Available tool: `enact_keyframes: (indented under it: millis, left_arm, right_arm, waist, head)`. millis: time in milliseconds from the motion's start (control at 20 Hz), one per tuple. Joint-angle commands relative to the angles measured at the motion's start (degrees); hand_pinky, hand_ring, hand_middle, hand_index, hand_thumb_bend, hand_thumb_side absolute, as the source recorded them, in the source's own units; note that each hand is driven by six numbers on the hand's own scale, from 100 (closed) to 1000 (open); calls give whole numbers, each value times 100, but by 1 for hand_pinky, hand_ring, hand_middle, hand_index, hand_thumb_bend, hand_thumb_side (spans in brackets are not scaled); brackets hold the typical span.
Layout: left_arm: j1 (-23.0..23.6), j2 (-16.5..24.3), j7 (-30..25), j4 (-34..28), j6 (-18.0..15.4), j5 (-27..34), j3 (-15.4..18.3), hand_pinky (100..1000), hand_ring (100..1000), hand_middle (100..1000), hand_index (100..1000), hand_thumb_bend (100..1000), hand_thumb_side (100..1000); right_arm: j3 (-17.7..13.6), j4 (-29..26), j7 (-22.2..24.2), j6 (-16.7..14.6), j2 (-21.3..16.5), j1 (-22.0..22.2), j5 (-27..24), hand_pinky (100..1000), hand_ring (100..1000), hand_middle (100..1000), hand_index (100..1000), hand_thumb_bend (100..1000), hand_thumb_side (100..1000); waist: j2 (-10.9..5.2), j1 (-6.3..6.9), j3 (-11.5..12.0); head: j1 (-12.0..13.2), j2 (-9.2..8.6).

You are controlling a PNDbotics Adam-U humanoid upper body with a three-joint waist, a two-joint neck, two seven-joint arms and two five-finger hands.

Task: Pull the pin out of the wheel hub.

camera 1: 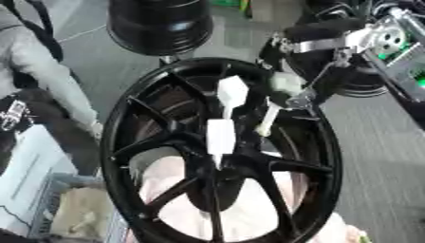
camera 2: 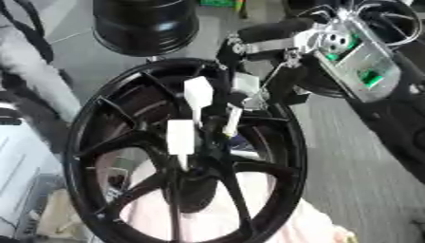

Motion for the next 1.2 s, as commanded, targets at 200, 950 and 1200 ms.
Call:
enact_keyframes:
  millis: [200, 950, 1200]
  left_arm:
    - [-24, 129, 13, -96, 18, -31, -8, 681, 648, 715, 760, 100, 767]
    - [6, 157, 90, -117, 52, -37, 66, 680, 647, 717, 760, 100, 777]
    - [16, 153, 139, -118, 54, -35, 112, 679, 647, 718, 759, 100, 767]
  right_arm:
    - [-283, -371, -70, 121, -484, -180, -93, 481, 329, 392, 556, 100, 100]
    - [-1886, -490, -1423, 538, -2178, 1961, -36, 486, 331, 385, 555, 103, 100]
    - [-2760, 154, -2332, 744, -2195, 3071, 380, 510, 364, 413, 580, 100, 100]
  waist:
    - [-117, -1, -47]
    - [-134, -29, -138]
    - [-112, -11, -172]
  head:
    - [47, 27]
    - [184, 27]
    - [244, 27]
